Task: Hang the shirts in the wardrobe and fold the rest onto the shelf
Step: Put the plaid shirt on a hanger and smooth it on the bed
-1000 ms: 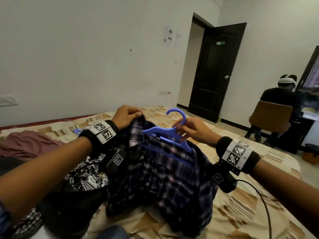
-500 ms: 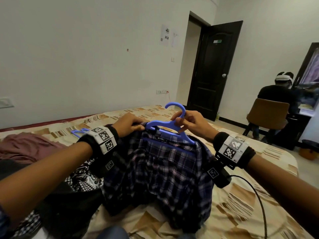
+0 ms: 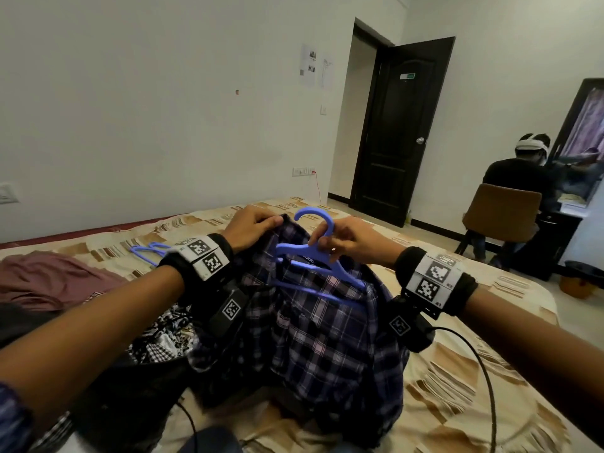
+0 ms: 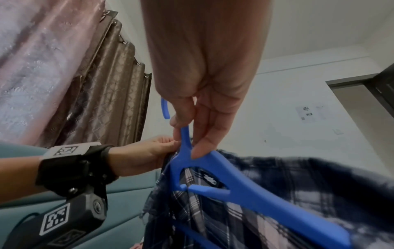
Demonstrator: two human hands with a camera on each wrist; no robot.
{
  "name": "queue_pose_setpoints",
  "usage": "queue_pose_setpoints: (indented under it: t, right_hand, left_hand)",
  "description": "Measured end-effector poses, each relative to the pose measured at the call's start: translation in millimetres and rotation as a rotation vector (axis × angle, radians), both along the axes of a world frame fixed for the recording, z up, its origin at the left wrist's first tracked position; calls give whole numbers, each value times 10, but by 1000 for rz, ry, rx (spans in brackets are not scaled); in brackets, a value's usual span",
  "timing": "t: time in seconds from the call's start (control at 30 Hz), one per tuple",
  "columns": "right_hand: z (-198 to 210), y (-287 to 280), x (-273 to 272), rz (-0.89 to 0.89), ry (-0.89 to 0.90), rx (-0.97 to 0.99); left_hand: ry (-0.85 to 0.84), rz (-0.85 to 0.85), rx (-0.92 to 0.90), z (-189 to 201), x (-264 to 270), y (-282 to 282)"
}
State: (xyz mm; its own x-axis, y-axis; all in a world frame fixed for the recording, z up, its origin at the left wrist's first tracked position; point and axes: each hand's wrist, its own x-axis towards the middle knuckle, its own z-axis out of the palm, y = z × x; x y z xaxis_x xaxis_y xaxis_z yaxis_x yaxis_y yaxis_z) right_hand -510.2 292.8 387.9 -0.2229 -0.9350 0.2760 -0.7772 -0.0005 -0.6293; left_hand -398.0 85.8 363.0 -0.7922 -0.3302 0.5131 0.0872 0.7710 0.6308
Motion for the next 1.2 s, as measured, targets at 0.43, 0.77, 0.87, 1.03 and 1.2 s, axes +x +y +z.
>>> queue_pose_setpoints:
  t: [0.43, 0.77, 0.87, 1.03, 1.2]
  right_hand:
    - [-38, 104, -253, -209, -13, -114]
    - [-230, 415, -597, -411, -160, 471]
    - [-50, 421, -514, -608, 491, 121]
    - [-65, 480, -393, -515, 700, 300]
    - [107, 585, -377, -248, -97, 240]
  left_hand:
    - [-95, 26, -204, -187, 156, -127]
    - [-29, 39, -199, -163, 154, -110]
    - [-26, 67, -211, -151, 117, -106]
    - [86, 191, -163, -23, 73, -125]
    - [123, 216, -163, 13, 50, -89]
